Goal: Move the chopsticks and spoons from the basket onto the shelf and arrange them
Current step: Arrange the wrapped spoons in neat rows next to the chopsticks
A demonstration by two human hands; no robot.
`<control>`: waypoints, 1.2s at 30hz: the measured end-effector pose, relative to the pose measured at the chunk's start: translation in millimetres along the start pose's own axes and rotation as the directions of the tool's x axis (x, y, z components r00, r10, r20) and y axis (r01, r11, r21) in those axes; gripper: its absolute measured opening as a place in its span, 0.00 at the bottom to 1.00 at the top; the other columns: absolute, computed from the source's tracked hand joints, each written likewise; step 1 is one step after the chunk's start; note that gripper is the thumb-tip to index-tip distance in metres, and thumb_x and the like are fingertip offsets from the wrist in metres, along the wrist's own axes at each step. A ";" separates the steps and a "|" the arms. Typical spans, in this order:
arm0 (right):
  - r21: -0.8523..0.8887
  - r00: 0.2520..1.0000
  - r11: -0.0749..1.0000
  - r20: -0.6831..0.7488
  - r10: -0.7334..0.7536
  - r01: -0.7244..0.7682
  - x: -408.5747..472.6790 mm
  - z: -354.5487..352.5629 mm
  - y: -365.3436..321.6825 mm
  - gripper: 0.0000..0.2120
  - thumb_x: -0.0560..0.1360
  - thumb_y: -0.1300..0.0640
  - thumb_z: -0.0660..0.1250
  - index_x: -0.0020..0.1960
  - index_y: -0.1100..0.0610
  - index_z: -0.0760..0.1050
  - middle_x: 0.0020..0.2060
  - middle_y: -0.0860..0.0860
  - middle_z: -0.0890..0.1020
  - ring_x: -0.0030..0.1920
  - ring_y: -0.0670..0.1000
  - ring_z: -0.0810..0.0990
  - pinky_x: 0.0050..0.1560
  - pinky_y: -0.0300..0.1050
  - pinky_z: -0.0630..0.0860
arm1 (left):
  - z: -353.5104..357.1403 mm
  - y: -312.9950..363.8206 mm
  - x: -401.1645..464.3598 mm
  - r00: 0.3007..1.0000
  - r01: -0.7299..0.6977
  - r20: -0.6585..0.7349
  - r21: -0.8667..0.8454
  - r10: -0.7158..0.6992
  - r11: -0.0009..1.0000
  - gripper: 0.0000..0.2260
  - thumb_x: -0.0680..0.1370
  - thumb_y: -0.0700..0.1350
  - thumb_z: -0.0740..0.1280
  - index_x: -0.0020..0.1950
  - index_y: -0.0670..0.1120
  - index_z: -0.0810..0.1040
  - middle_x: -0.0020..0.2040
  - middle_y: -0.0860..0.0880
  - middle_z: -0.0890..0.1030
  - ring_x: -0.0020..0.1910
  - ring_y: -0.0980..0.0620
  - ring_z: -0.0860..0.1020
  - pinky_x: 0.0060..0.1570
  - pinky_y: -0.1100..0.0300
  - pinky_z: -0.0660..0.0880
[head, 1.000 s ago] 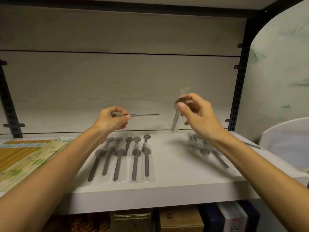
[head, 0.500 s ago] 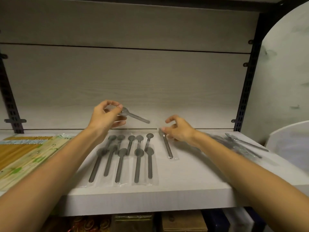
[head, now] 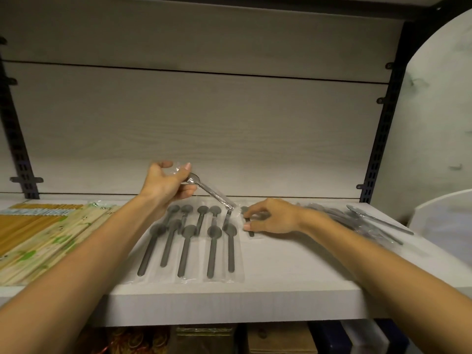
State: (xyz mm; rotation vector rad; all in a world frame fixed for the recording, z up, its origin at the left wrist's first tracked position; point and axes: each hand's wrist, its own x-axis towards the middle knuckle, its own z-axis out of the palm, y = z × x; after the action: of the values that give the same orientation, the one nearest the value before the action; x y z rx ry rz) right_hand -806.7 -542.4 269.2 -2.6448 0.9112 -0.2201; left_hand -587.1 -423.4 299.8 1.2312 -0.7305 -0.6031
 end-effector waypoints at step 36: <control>-0.218 0.913 0.975 -0.405 -0.053 -0.040 -72.8 -26.5 40.1 0.17 0.78 0.49 0.63 0.66 0.50 0.72 0.59 0.50 0.78 0.59 0.53 0.75 0.60 0.50 0.71 | 48.6 -29.5 -40.8 0.739 -0.619 0.673 0.696 -0.031 0.364 0.11 0.73 0.59 0.69 0.50 0.56 0.79 0.48 0.60 0.77 0.51 0.56 0.75 0.52 0.60 0.72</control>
State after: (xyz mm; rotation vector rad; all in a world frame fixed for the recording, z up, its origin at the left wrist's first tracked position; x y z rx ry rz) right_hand -893.2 -533.8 276.7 -2.8631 1.1099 -0.7387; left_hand -651.2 -429.4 272.3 1.8357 -2.0147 -0.1876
